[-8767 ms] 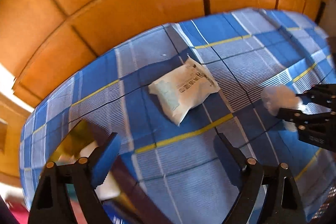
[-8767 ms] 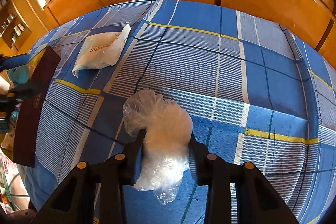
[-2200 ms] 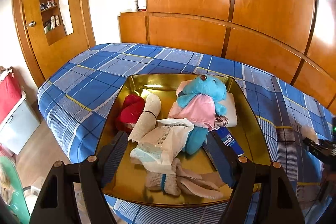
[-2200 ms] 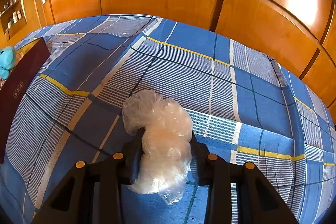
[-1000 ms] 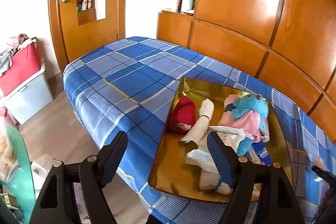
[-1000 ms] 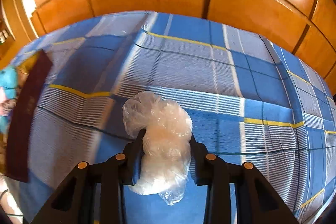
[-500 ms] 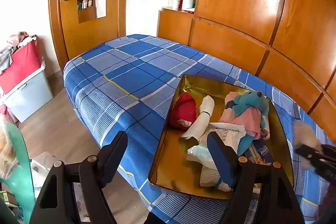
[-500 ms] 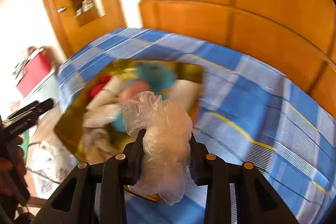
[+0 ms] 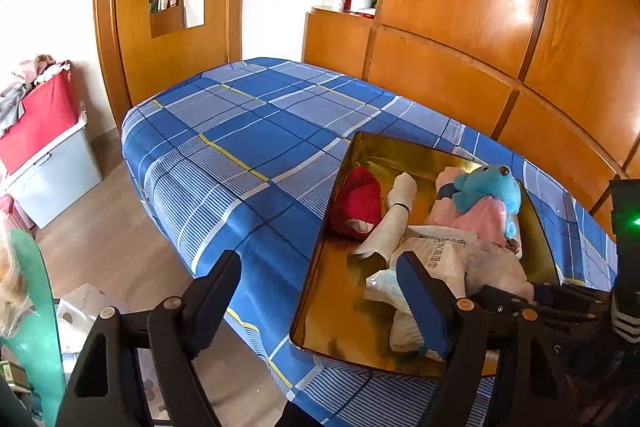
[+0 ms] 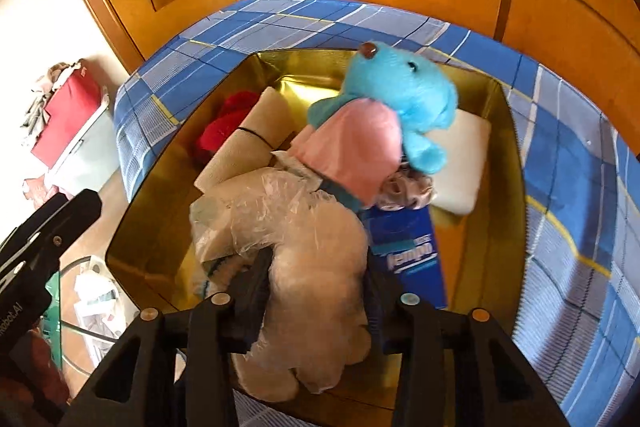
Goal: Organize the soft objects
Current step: 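Lower the plastic bag into the gold tray and open the right tool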
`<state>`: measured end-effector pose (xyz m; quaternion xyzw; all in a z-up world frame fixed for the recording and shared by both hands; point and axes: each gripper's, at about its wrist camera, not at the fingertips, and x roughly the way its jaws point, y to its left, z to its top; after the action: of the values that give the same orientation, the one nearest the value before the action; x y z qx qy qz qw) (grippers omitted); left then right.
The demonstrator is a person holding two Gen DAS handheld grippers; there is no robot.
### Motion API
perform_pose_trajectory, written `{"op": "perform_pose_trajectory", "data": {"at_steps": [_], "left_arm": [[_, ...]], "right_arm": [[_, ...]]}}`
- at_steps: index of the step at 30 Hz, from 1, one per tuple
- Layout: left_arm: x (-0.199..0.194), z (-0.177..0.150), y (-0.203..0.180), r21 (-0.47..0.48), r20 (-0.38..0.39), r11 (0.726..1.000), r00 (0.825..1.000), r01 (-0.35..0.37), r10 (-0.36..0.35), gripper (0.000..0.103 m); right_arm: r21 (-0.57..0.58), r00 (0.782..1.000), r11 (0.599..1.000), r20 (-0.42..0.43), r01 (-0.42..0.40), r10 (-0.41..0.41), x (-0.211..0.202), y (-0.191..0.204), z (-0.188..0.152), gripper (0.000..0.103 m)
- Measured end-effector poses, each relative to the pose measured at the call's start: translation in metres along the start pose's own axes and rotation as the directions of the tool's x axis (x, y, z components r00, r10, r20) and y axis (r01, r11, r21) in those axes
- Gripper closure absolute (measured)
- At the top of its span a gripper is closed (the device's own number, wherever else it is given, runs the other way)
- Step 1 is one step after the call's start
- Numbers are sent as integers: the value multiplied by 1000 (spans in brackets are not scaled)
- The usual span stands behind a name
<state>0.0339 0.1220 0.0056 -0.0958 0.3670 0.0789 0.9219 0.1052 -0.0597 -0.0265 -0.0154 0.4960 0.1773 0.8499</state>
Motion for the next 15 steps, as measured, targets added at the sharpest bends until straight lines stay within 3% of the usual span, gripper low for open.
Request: {"op": "perform_pose_trajectory", "data": {"at_steps": [5, 15], "left_arm": [[-1, 0, -1, 6, 10, 1000, 1000, -10, 10, 14], [-13, 0, -13, 33, 42, 999, 999, -9, 8, 10]], "right_arm": [[9, 1000, 1000, 26, -9, 8, -4, -1, -1, 44], [22, 989, 1000, 145, -15, 12, -35, -2, -12, 44]]}}
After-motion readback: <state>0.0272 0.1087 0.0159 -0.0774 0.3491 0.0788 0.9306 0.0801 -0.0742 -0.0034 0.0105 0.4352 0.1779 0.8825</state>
